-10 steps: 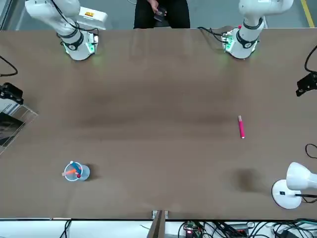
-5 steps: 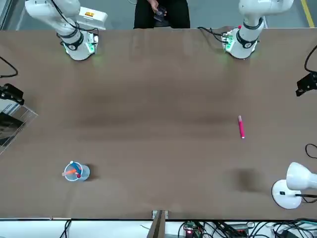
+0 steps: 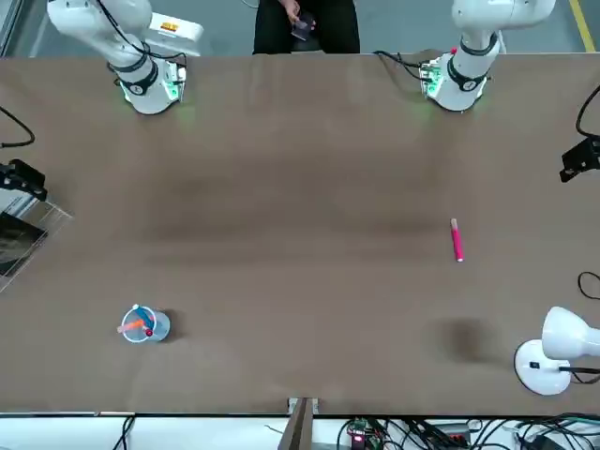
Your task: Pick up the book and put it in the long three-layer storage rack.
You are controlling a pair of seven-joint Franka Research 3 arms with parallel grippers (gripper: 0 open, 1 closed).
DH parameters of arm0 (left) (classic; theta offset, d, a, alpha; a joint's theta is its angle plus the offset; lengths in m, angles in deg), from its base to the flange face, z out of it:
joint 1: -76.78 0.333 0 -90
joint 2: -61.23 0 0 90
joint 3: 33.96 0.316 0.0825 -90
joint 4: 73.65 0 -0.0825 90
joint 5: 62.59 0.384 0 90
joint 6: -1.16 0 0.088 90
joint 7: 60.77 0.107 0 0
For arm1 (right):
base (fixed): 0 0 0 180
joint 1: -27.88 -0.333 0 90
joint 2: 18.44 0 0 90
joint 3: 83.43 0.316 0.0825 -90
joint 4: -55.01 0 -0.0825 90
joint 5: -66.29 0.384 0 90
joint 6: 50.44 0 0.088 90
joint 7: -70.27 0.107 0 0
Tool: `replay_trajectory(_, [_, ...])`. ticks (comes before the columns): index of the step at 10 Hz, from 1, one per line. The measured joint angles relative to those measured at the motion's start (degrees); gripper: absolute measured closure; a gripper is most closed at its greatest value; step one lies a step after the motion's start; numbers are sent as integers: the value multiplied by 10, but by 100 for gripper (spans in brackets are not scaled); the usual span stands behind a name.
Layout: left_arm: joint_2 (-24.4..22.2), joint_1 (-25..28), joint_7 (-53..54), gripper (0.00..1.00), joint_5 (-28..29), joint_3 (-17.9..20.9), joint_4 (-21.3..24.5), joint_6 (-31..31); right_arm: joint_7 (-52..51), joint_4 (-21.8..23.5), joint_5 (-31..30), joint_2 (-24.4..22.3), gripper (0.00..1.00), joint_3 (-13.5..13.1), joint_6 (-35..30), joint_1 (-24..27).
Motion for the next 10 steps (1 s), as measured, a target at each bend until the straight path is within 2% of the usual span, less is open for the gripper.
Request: replay_trajectory(10, [0,0,0,0,0,0,0,0,0,0,1,0,0,1,15,-8])
